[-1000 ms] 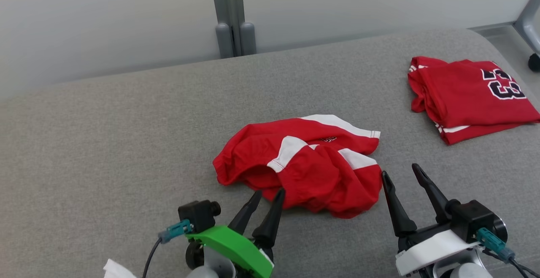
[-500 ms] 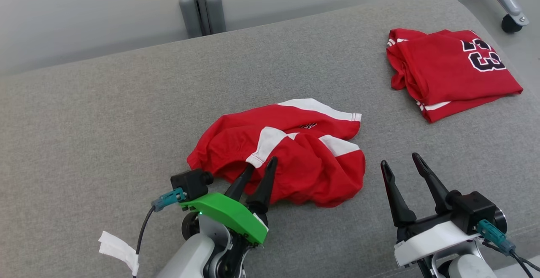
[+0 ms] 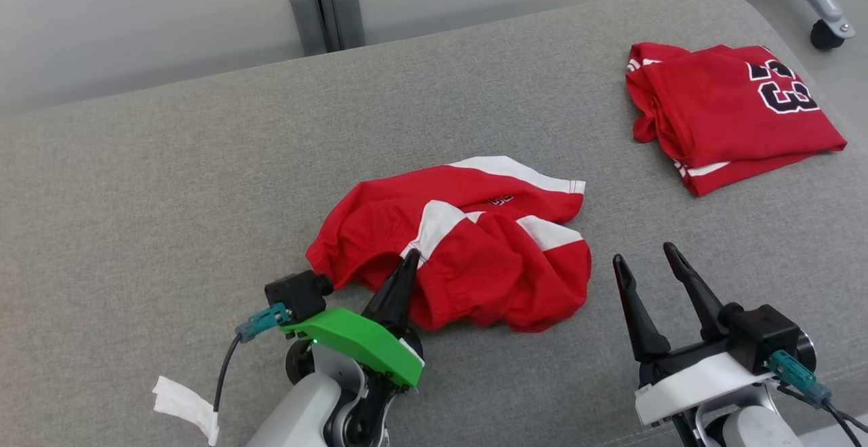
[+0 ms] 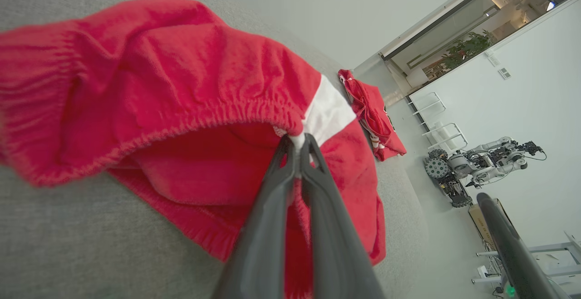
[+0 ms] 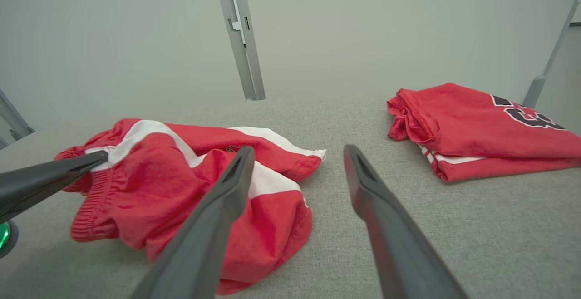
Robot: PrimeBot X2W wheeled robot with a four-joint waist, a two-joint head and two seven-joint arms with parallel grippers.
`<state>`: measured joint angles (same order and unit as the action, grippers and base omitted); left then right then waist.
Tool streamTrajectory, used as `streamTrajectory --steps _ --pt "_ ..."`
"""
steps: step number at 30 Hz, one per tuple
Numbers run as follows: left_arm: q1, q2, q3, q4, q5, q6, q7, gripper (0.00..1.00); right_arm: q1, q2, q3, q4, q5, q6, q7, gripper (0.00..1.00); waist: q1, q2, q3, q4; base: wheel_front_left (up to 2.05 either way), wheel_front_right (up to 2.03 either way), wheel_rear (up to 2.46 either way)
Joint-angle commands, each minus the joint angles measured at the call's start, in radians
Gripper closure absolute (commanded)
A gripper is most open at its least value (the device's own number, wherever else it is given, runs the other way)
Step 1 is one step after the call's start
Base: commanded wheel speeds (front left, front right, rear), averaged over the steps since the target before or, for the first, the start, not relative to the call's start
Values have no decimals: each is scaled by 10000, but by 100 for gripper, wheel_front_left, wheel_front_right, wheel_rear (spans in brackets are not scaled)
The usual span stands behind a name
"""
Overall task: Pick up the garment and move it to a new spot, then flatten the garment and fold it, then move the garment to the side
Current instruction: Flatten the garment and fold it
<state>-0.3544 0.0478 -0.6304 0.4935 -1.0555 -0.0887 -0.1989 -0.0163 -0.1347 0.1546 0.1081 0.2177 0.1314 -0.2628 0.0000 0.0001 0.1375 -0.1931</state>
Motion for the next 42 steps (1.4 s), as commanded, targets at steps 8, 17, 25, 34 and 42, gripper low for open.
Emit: streamTrajectory --steps 8,17,25,34,42 --pt "777 973 -26 -886 -324 -137 355 100 82 -66 -208 -42 109 -17 -23 0 0 -1 -57 468 0 0 0" --pt "2605 3460 237 -3731 -298 1007 1495 100 172 -594 -353 277 509 -17 -23 0 0 -1 -245 1434 0 0 0" --pt "3051 4470 385 -4923 -14 1722 1893 100 -536 -1626 736 1569 1557 -17 -23 0 0 -1 -229 1958 0 0 0" --pt "2761 4488 299 -4889 161 1757 1940 100 -1536 -2683 3228 2696 4731 -17 -23 0 0 -1 -98 2382 0 0 0" --pt "2760 4337 308 -4771 12 1671 1872 100 -1950 -3106 4522 2300 7426 -15 -23 17 0 -1 -24 2457 0 0 0"
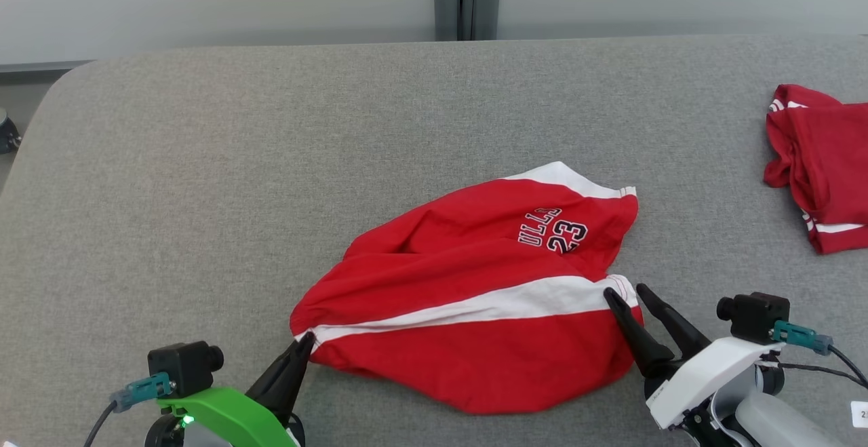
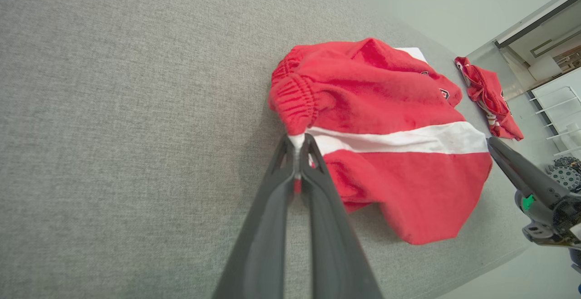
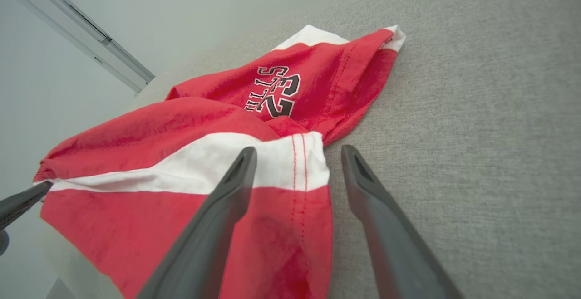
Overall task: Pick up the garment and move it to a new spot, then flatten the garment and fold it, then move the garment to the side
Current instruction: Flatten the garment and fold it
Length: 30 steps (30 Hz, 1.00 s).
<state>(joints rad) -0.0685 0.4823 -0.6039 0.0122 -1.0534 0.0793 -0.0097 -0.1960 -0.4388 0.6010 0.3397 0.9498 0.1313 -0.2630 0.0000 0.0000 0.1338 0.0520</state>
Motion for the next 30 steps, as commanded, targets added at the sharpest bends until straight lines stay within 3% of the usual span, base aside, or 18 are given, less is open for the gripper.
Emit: streamTrajectory --steps 1,3,5,9,16,21,26,30 --pt "-116 -9 43 60 -6 -26 -27 100 -208 -137 223 -12 295 -13 -21 23 0 0 23 15 0 0 0" --pt "-173 -12 29 86 1 -61 -10 100 -361 -289 572 -4 821 -13 -22 52 0 0 55 54 0 0 0" --pt "-237 -2 13 111 27 -88 26 100 -518 -493 851 -66 1283 -13 -21 62 0 0 80 96 0 0 0" --pt "-326 41 -27 139 67 -97 86 100 -630 -965 1261 -295 1911 -13 -22 100 0 0 90 149 0 0 0" --pt "-408 99 65 53 68 -175 -44 100 -585 -1648 1181 -1124 2075 -14 -22 100 0 0 -17 -13 0 0 0" --pt "-809 32 337 -506 -289 -479 -24 100 -777 -1785 -2 -2005 1904 -14 -22 100 0 0 80 -361 0 0 0" --pt "-2903 207 530 -1163 -246 -807 913 100 -2070 -2091 -1330 -2660 1601 -14 -21 100 0 0 961 -863 0 0 0" --pt "-5852 -62 665 -1159 -73 -1112 1992 100 -4059 -2538 -1980 -2544 1093 -14 -22 100 0 0 2042 -1250 0 0 0"
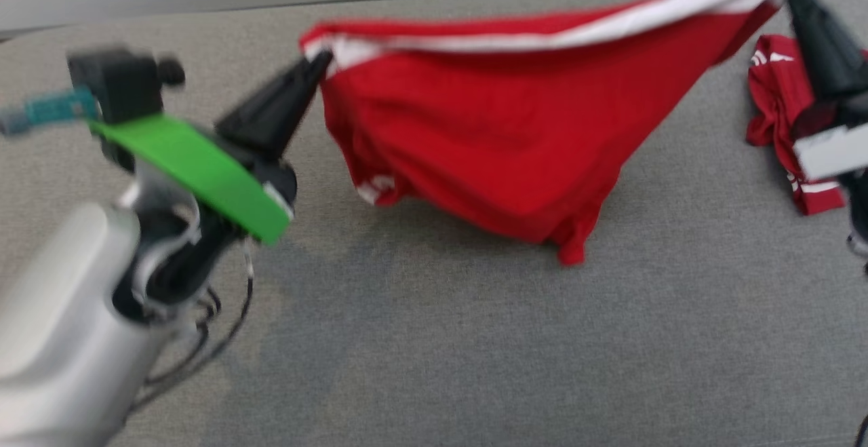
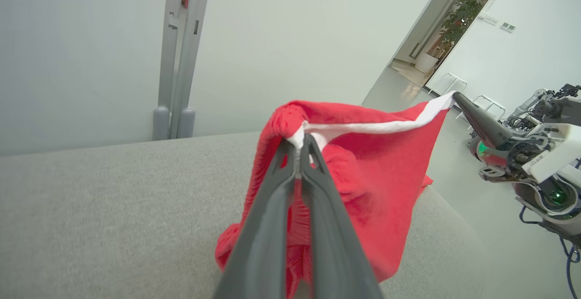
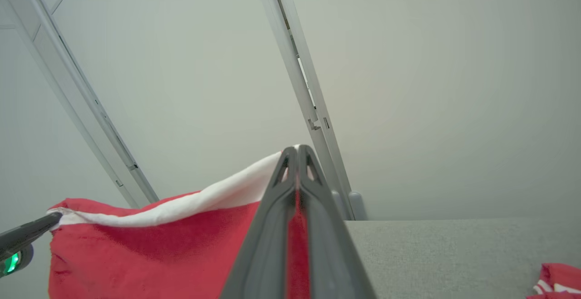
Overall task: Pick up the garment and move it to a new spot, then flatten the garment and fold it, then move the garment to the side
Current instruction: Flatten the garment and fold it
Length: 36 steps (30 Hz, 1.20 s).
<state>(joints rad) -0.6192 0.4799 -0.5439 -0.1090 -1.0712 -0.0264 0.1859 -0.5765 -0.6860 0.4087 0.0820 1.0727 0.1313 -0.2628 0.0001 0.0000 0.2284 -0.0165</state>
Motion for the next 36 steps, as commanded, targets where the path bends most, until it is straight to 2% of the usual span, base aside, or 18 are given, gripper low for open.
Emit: streamTrajectory --steps 1,3,6,11,16,22,27,31,36 --pt "-1277 -178 64 201 267 -156 232 100 -931 -184 -168 126 -329 -14 -24 100 -1 0 1425 -678 0 0 0" --pt "-2890 -576 32 872 504 -366 497 100 -2177 -258 -493 490 -877 -14 -23 100 -1 0 1906 -877 0 0 0" --pt "-5177 -1196 -15 2198 966 -691 340 100 -3864 -10 -1078 1123 -1527 -14 -23 100 -1 0 2415 -1146 0 0 0" --pt "-8059 -2300 -120 4526 1907 -981 -1400 100 -5863 345 -2090 1724 -2799 -14 -23 100 -1 0 2788 -1442 0 0 0" --pt "-9039 -2585 -868 5329 2159 -1048 -3293 100 -6171 445 -2753 1295 -3422 -14 -23 100 -1 0 2809 -1497 0 0 0" --pt "-7089 -1458 -3519 4739 1142 -1051 -3384 100 -3643 399 -2427 987 -3628 -14 -24 100 -1 0 2468 -1446 0 0 0" --pt "-4182 -412 -5394 4326 263 -1052 -3761 100 -241 853 -2305 1213 -3746 -14 -24 100 -1 0 2036 -1415 0 0 0" --pt "-2290 1 -6141 4432 280 -1053 -4229 100 1920 1225 -2468 1258 -3729 -15 -24 100 -1 0 1639 -1402 0 0 0" --pt "-185 247 -6141 4070 257 -693 -4478 100 3961 1497 -2811 636 -3637 -17 -24 100 -1 0 964 -1372 0 0 0"
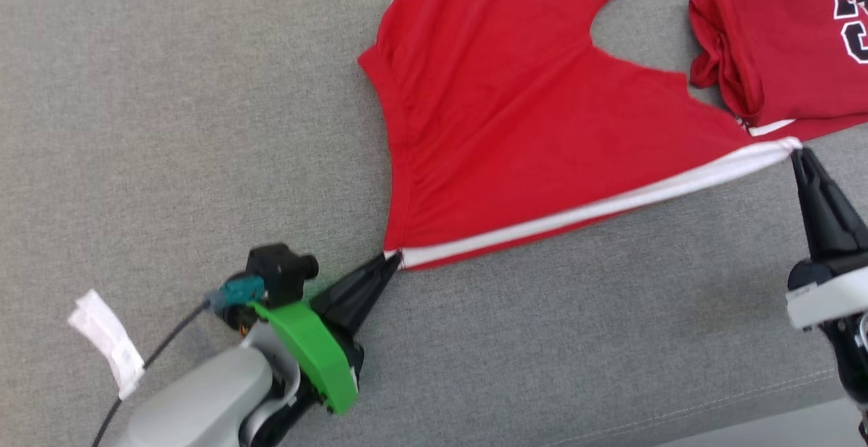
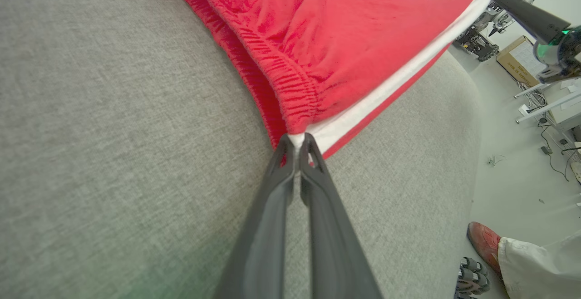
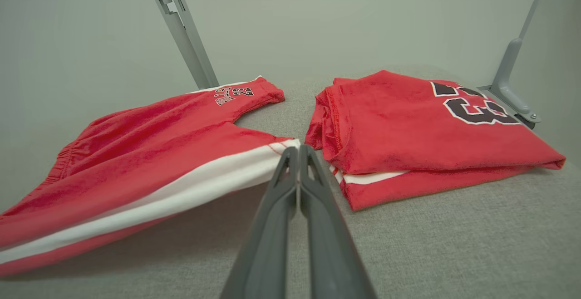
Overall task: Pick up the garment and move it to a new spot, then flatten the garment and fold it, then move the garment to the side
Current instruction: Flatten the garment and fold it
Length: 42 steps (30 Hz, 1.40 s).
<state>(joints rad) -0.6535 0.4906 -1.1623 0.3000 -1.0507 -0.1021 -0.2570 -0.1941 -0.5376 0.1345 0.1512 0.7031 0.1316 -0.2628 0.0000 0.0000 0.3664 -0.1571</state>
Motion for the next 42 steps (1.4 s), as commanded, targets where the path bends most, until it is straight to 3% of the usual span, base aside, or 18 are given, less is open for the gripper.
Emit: streamTrajectory --steps 1,5,14,18,21,28,30,33,42 --pt "499 203 80 -176 55 180 -64 100 471 35 -70 -216 54 -20 -24 100 0 0 -556 36 0 0 0" --pt "1835 650 332 -1214 134 786 -80 100 1866 -82 -179 -1029 177 -20 -24 100 0 0 -1081 113 0 0 0" --pt "3630 2387 429 -4629 79 2262 270 100 4595 -304 -1463 -3622 159 -22 779 100 0 0 -1629 508 0 0 0" --pt "3594 2566 657 -5665 -297 2664 526 100 4837 -244 -2097 -4394 -115 -22 1405 100 0 0 -1549 751 0 0 0" --pt "3155 2330 821 -5815 -492 2529 696 100 4387 -230 -2290 -4565 -335 -21 1886 100 0 0 -1386 957 0 0 0" --pt "1978 833 1479 -4938 -1822 1558 1016 100 2405 -984 -2111 -3870 -822 -19 3228 100 0 0 -745 1508 0 0 0" --pt "1311 249 1770 -4354 -2365 1161 1279 100 1345 -1452 -1860 -3469 -848 -19 3687 100 0 0 -399 1754 0 0 0" --pt "696 -171 2058 -3767 -2729 986 1477 100 335 -1855 -1522 -3044 -674 -19 4071 100 0 0 -62 1932 0 0 0" --pt "-857 -1005 2406 -1780 -3285 508 2244 100 -2867 -2748 407 -1078 -47 -19 4837 100 0 0 602 2416 0 0 0"
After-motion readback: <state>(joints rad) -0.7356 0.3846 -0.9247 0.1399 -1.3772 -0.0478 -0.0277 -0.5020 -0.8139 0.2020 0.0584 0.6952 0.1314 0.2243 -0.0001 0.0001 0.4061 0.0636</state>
